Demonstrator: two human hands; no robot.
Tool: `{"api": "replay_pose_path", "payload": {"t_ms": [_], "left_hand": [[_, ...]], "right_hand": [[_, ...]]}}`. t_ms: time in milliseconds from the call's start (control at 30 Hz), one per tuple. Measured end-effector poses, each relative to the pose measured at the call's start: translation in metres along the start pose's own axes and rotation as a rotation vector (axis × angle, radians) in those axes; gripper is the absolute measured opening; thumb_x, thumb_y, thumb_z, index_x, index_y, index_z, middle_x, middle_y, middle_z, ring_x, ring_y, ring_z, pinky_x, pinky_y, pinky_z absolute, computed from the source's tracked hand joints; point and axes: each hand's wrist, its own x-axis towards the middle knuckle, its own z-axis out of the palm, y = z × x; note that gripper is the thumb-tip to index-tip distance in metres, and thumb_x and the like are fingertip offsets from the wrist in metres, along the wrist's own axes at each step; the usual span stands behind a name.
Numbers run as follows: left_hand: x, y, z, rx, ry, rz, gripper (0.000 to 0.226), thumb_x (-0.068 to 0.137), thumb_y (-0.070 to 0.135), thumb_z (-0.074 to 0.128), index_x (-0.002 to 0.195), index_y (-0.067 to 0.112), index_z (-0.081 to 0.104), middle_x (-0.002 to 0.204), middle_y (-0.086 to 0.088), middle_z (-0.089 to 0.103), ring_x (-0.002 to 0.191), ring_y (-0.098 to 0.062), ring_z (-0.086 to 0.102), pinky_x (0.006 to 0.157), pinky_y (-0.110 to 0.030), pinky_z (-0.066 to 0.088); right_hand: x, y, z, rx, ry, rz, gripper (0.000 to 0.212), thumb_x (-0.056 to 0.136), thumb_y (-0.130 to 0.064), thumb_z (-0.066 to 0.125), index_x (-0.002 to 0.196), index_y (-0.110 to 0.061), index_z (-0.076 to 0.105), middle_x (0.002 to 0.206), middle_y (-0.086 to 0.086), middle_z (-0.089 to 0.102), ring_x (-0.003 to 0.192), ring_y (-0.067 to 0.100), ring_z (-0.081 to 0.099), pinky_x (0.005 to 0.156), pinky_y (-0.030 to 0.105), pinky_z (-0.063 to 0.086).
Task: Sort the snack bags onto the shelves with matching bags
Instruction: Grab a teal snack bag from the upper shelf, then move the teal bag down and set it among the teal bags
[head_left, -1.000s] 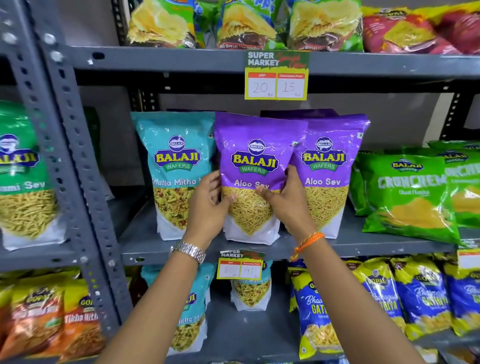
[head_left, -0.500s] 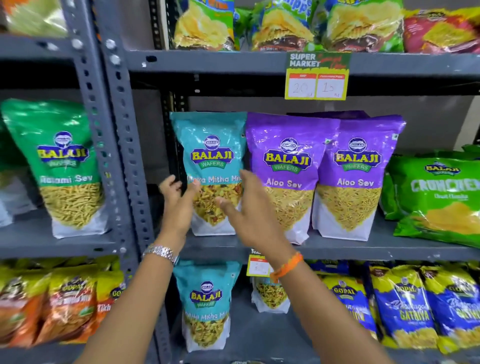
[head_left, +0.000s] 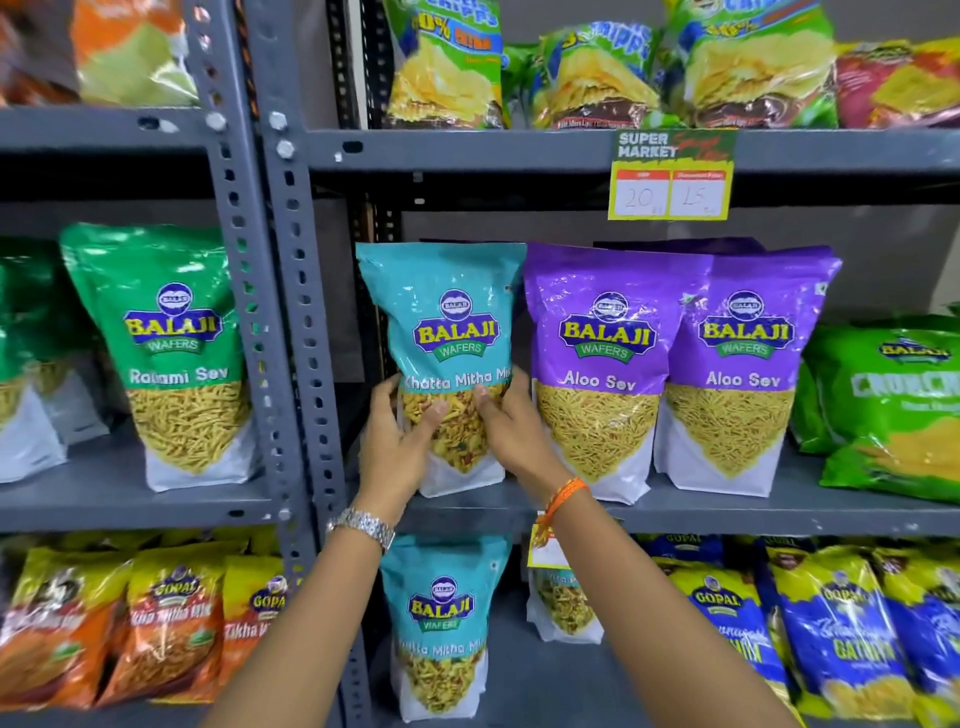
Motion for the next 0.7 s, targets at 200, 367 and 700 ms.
{"api": "replay_pose_path", "payload": {"t_ms": [200,367,700], "left_hand": [[-0.032,0.013,-0.006,0.193,0.238,0.094,0.064,0.072,0.046,0.084,0.127,0.025,0.058,0.108,0.008,0.071,0.099,-0.016,0.07,0.077,-0.035,0.057],[-0.056,0.021,-0.011,0.265,0.285,0.168,0.063,0.076,0.048,0.079,0.13,0.026,0.055,0.124,0.001,0.072,0.11,-0.021,0.069,0.085,-0.036,0.055],[-0.13,0.042,-0.051,0.014,-0.044,0.086,0.053,0.078,0.042,0.076,0.127,0.037,0.056,0.117,0.023,0.072,0.108,-0.001,0.069,0.089,-0.034,0.056]], "right_hand": [[0.002,0.009,-0.016,0.194,-0.234,0.069,0.041,0.102,-0.016,0.05,0.141,-0.01,0.039,0.141,0.009,0.058,0.124,0.013,0.057,0.101,0.02,0.049],[-0.009,0.003,-0.021,0.311,-0.295,0.045,0.042,0.099,-0.012,0.055,0.139,-0.007,0.044,0.136,0.008,0.062,0.119,0.007,0.062,0.096,0.021,0.051],[-0.096,-0.043,-0.065,0.333,-0.298,0.082,0.048,0.079,0.005,0.074,0.122,-0.009,0.058,0.11,-0.004,0.077,0.105,0.009,0.072,0.084,0.023,0.058]]}}
